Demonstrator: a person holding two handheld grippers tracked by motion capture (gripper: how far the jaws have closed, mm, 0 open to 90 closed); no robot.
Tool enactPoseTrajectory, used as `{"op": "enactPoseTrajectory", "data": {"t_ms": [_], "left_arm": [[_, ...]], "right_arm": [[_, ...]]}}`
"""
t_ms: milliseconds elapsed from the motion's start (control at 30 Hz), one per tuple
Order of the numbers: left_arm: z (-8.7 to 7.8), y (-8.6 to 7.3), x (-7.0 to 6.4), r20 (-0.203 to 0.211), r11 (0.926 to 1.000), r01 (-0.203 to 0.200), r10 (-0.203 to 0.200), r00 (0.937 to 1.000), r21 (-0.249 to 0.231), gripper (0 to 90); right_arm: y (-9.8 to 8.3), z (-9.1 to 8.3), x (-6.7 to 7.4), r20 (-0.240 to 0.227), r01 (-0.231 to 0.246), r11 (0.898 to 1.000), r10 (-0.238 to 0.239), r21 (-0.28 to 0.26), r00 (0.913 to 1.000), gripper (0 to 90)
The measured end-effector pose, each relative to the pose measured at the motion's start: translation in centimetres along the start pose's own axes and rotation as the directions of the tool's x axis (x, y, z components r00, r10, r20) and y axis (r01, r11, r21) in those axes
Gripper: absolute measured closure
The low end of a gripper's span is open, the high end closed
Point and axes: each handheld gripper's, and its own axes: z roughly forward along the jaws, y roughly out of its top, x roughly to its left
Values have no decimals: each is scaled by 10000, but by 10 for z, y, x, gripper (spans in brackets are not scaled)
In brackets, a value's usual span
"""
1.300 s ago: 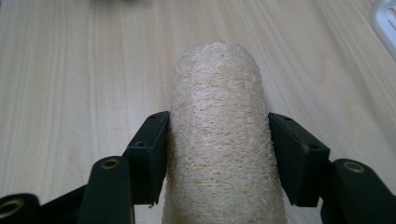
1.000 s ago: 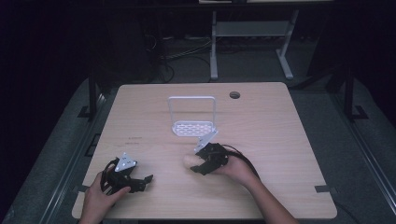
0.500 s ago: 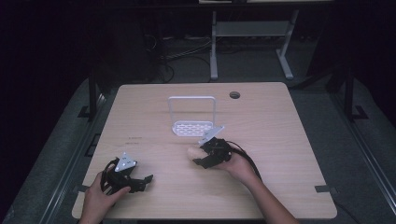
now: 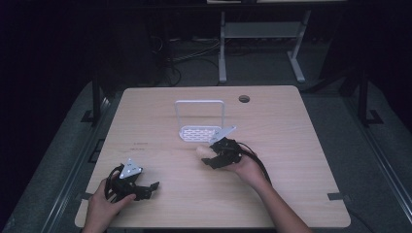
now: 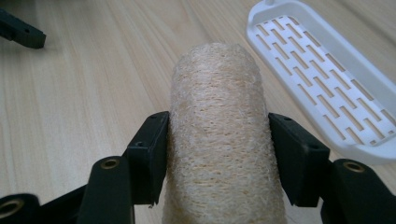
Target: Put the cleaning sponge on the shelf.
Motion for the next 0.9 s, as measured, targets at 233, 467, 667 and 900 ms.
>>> {"op": "enactPoseTrajectory", "data": {"t_ms": [233,467,667,900], "left_arm": [[0,0,0,-2,10000,-5,5,10000,4,128],[0,0,0,-1,10000,-6,6,10000,4,128],[0,0,0,0,10000,-4,4,10000,5,128],[0,0,0,-9,10000,-21,21,10000,20,128]], "right_arm": [[4,1,-3,144,-26,9999,27,-111,9999,407],[11,4,-9,312,-185,9995,193,-243,9993,407],[17,7,-16,468,-355,9988,371,-349,9982,406],[26,10,-23,787,-518,9976,554,-468,9954,407]]}}
